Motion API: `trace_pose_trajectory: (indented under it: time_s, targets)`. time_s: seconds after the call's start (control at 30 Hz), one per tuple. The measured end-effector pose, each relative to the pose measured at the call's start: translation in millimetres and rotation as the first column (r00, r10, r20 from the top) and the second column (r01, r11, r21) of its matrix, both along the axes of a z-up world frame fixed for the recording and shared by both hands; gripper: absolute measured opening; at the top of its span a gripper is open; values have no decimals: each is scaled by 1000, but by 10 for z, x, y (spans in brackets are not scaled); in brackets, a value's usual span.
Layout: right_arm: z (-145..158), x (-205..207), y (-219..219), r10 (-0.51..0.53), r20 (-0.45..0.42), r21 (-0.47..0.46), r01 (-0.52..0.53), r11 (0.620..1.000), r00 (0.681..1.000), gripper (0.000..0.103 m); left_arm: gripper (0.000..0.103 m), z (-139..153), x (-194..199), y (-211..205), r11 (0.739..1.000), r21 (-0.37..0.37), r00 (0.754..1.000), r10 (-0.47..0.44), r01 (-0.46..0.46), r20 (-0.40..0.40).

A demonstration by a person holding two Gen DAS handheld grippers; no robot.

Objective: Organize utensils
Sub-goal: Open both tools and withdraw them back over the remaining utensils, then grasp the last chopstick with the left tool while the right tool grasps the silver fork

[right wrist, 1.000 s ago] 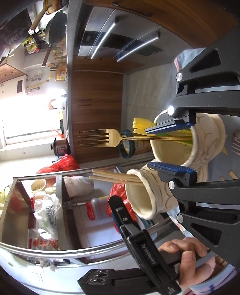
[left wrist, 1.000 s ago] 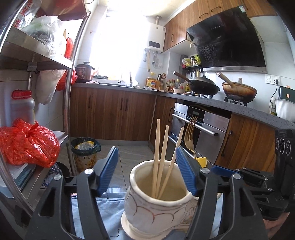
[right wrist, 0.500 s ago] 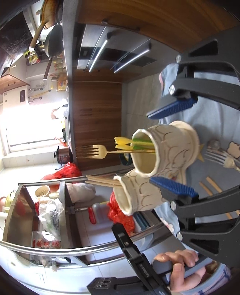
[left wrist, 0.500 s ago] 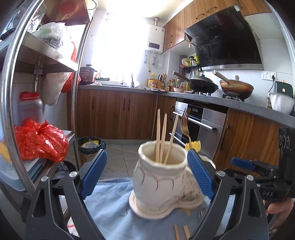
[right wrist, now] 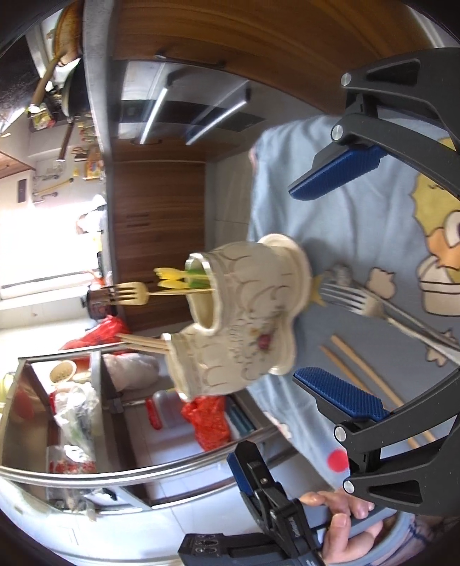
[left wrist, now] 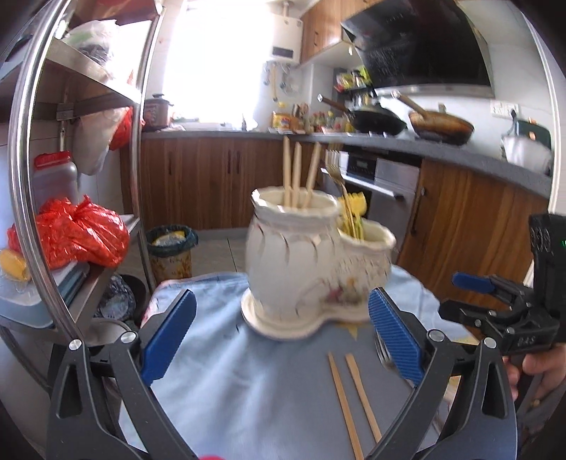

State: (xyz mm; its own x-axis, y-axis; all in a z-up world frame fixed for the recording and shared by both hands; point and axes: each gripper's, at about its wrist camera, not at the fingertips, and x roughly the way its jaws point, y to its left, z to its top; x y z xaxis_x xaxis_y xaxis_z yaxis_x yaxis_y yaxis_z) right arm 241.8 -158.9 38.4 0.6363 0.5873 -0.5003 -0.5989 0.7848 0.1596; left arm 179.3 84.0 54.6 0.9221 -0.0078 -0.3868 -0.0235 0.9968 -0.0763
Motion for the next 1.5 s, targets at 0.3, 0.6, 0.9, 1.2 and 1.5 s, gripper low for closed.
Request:
trace_pose_trajectory:
  time_s: [0.3,0.6,0.9,1.2,1.5]
  targets:
    - [-246,-43,35,11,-102,-87,-20,996,995,96,91,-350,-28,-343,992,98,985,-57,74,-161]
    - [-358,-146,124,64,-140,-146,-84,986,988,96,62,-548,71,-405,988,94,957,-96,126,-273]
    - [-430,-254,269,117,-165,-205,-150,967,979,65,47,-666,136,-514,978,115,924,-121,173,-361]
    - [-464,-352,348,164,-184,-218,-203,955,969,41,46,-682,150,-513,978,102,918,-133,183,-374]
    - [-518,-361,460,143,-197,-288,-196,937,970,18,46,-715,185,-557,972,123,905,-135,200,-403]
